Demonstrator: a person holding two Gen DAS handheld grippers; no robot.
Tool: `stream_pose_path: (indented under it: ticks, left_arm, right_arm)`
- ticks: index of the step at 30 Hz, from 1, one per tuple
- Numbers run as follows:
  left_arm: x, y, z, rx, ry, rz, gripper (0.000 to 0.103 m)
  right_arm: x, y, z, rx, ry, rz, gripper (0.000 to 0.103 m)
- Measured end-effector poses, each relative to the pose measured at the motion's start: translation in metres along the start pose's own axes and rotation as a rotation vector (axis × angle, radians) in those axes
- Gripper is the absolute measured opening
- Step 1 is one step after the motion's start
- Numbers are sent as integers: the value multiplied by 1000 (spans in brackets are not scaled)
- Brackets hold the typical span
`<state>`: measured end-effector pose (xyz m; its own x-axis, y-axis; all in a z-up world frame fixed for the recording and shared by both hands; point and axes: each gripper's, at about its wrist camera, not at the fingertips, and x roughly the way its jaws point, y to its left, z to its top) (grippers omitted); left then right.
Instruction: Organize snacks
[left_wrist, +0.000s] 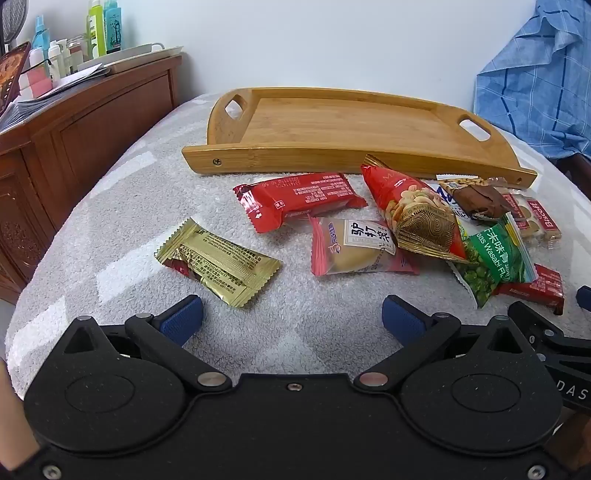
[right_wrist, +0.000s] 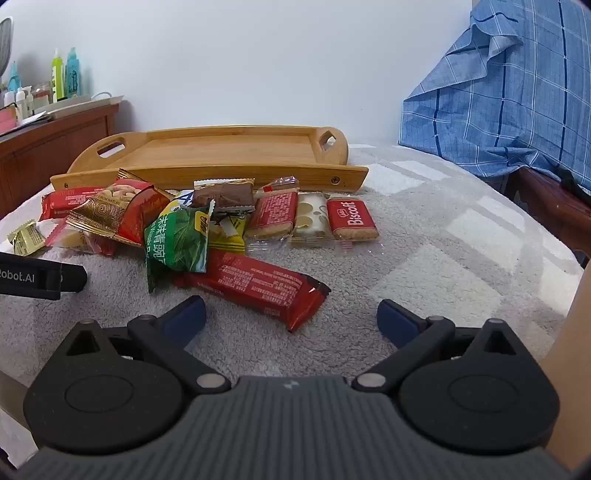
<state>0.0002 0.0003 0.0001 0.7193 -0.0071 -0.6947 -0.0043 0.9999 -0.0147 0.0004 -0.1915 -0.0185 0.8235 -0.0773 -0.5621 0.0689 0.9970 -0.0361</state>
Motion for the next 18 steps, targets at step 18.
stream_pose_path:
  ticks: [18]
  left_arm:
    - [0, 0, 0, 5, -9, 4, 103]
  right_arm:
    - [0, 1, 0, -8, -1, -5, 103]
